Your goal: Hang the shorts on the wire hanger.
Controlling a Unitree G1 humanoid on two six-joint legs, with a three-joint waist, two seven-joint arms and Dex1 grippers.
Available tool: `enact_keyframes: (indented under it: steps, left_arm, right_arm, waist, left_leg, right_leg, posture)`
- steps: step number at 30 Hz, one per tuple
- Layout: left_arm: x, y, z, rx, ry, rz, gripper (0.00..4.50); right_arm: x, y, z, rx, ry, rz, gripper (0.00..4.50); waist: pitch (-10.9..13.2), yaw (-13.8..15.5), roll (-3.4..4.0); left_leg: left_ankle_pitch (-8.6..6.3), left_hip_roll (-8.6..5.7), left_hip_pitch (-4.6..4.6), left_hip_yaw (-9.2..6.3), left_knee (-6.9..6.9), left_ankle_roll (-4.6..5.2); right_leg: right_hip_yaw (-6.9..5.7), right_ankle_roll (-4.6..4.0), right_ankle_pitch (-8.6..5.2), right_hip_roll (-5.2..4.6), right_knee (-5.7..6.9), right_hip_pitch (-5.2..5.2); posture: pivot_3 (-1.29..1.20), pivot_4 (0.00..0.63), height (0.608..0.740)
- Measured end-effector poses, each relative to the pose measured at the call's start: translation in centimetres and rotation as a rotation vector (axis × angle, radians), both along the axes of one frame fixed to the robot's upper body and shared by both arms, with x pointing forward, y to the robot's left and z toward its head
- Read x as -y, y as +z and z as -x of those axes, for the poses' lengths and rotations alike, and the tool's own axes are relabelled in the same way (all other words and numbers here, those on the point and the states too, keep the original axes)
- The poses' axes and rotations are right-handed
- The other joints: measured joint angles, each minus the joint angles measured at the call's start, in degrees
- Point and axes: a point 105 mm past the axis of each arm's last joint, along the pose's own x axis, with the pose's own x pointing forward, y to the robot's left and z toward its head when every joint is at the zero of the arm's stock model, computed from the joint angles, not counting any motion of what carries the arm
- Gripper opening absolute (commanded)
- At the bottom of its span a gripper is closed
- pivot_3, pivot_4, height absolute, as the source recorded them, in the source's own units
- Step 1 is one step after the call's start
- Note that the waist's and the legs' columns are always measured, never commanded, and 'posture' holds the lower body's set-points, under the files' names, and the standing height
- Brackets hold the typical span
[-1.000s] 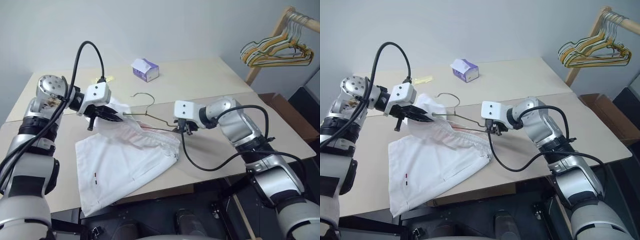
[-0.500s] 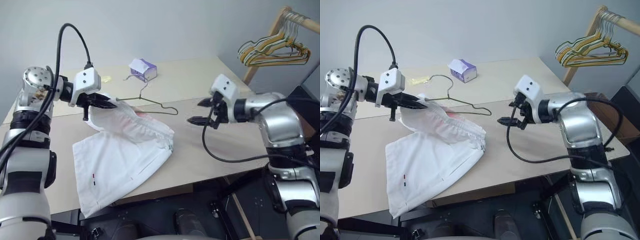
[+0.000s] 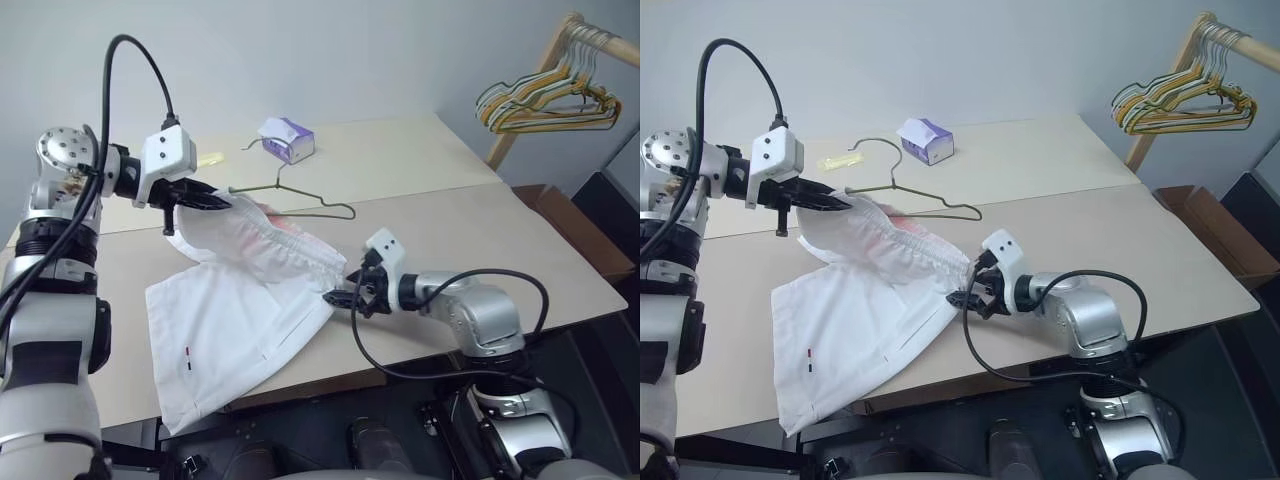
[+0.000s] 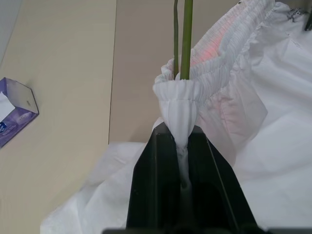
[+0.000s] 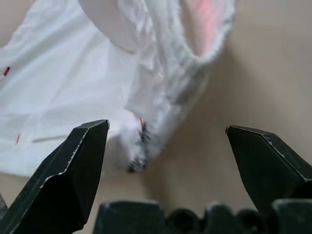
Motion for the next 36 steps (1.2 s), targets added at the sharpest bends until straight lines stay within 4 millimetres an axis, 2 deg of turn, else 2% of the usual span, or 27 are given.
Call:
enact_keyframes:
  steps: [3,10,14,17,19,23,26,30,36]
  left_arm:
    - [0.1,0.2,0.0,0.006,-0.004,-0.001,0.0]
    - [0.0,0.5,0.0,0.016,0.005,0.014,0.0]
    - [0.0,0.6,0.1,0.015,0.001,0.025,0.0]
    - [-0.2,0.6,0.9,-0.004,-0.042,0.049,0.0]
    - [-0.7,0.5,1.9,-0.01,-0.075,0.046,0.0]
    - [-0.8,1.1,3.0,-0.003,-0.115,0.071,0.0]
    - [-0.7,1.3,3.4,0.002,-0.135,0.06,0.0]
    - [-0.8,0.5,3.7,-0.027,-0.139,0.071,0.0]
    - [-1.0,0.1,3.6,-0.038,-0.126,0.041,0.0]
  right_arm:
    - [-0.4,0.4,-0.2,0.006,-0.019,-0.028,2.44]
    - [0.0,0.2,-0.4,-0.003,-0.051,-0.015,0.04]
    - [0.3,0.1,-0.6,0.004,-0.07,-0.002,0.04]
    - [0.8,0.1,-1.0,0.013,-0.094,0.007,0.04]
    - [2.2,0.4,-1.7,0.025,-0.115,0.016,0.04]
    - [4.5,2.4,-3.1,0.094,-0.125,0.026,0.04]
    - [5.0,2.6,-3.6,0.104,-0.109,0.033,0.04]
    - [5.8,2.8,-4.1,0.107,-0.085,0.051,0.04]
    - [5.9,3.3,-4.3,0.152,-0.037,0.087,0.04]
  waist:
    - [0.0,0.0,0.0]
    - [-0.01,0.02,-0.01]
    - [-0.01,0.01,-0.01]
    - [-0.01,-0.16,-0.01]
    - [0.0,-0.28,-0.01]
    - [-0.01,0.0,-0.01]
    - [-0.01,0.17,-0.02]
    - [-0.01,0.12,-0.02]
    - [-0.01,0.18,-0.02]
  left_leg:
    - [0.0,0.0,-0.01,0.0,0.0,0.0]
    - [0.0,0.0,0.0,-0.01,0.0,0.0]
    - [0.0,0.0,0.0,-0.01,0.0,0.0]
    - [0.0,0.0,0.0,0.0,-0.01,0.0]
    - [0.0,0.01,0.0,-0.01,-0.02,0.0]
    - [-0.01,0.01,0.02,-0.02,-0.01,0.01]
    - [-0.01,0.01,0.03,-0.01,-0.02,0.01]
    - [-0.01,0.01,0.02,0.0,-0.01,0.01]
    - [-0.01,0.01,0.03,0.01,-0.01,0.01]
  right_leg:
    - [0.0,0.0,0.0,0.0,-0.01,0.0]
    - [0.0,0.0,0.0,0.0,0.0,0.0]
    - [0.0,0.0,0.0,0.0,-0.01,0.0]
    - [0.02,0.0,0.0,0.0,-0.01,0.0]
    - [0.06,0.0,0.0,0.0,0.0,-0.02]
    - [0.05,0.01,0.0,0.0,0.01,0.0]
    - [0.05,0.01,-0.01,0.0,-0.01,0.02]
    - [0.05,0.01,-0.01,0.01,-0.02,0.01]
    - [0.05,0.01,-0.01,0.01,-0.02,0.01]
  posture:
    - [-0.06,0.0,0.74]
    - [-0.06,0.0,0.74]
    - [-0.06,0.0,0.74]
    - [-0.06,0.0,0.74]
    - [-0.06,0.0,0.74]
    - [-0.05,0.0,0.74]
    - [-0.05,0.0,0.74]
    - [-0.04,0.0,0.74]
    - [-0.04,0.0,0.74]
